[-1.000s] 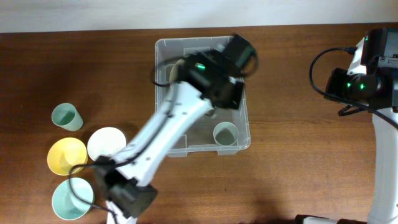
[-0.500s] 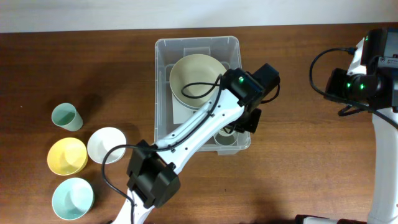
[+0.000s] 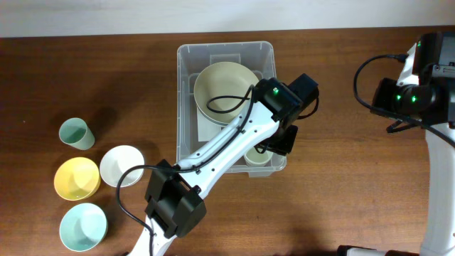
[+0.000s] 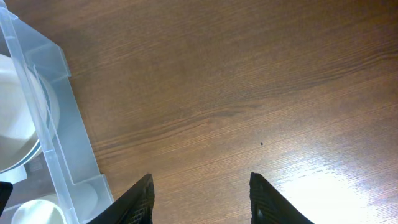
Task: Pack container
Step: 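Lower the cream cup into the bin's front-right corner and release, then move the left gripper to the mint-green cup and grasp it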
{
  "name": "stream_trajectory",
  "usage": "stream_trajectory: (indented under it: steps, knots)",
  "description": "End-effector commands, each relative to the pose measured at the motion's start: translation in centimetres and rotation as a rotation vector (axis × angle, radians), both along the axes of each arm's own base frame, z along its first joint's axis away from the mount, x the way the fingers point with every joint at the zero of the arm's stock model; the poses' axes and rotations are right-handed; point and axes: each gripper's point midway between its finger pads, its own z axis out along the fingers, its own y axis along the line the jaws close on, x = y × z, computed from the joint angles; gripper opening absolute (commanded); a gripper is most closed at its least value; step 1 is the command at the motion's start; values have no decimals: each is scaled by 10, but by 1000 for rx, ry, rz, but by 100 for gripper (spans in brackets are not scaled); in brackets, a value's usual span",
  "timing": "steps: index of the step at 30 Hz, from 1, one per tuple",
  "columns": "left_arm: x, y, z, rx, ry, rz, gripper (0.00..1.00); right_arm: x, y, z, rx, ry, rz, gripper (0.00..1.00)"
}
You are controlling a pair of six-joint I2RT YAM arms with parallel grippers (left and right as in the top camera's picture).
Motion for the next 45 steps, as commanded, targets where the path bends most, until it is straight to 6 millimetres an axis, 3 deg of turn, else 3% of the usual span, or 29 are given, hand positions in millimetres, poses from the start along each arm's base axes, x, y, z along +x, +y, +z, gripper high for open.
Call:
stream_trajectory:
  steps: [1, 2, 6, 9, 12, 16, 18, 20, 21, 29, 39, 41, 43, 45]
  knots:
    - [11, 13, 6, 20, -26, 32, 43, -1, -3, -1, 1, 6, -16, 45]
    - [16, 19, 11, 24, -44, 47, 43, -1, -3, -1, 1, 6, -16, 45]
    - [66, 92, 63, 44, -209, 218, 44, -1, -3, -1, 1, 6, -16, 45]
    - [92, 156, 94, 50, -284, 373, 73, -1, -3, -1, 1, 6, -16, 45]
    - [112, 234, 111, 85, -321, 552, 85, -1, -3, -1, 1, 6, -16, 45]
    - [121, 330, 102, 139, -277, 779, 87, -1, -3, -1, 1, 6, -16, 45]
    - [120, 366, 92, 166, -244, 861, 92, -1, -3, -1, 1, 6, -16, 45]
    - [117, 410, 69, 194, -182, 918, 93, -1, -3, -1, 1, 6, -16, 45]
    - [115, 422, 60, 198, -159, 935, 94, -1, -3, -1, 1, 6, -16, 45]
    - [98, 484, -11, 231, -7, 1061, 94, -1, -3, -1, 1, 6, -16, 45]
    - [111, 497, -70, 169, 55, 1008, 91, -1, -3, -1, 1, 6, -16, 45]
    - [117, 499, -83, 167, 56, 1008, 76, -1, -3, -1, 1, 6, -16, 45]
    - [119, 500, -85, 166, 52, 1009, 63, -1, -3, -1, 1, 6, -16, 45]
    - [120, 500, -85, 165, 45, 1009, 43, -1, -3, -1, 1, 6, -16, 45]
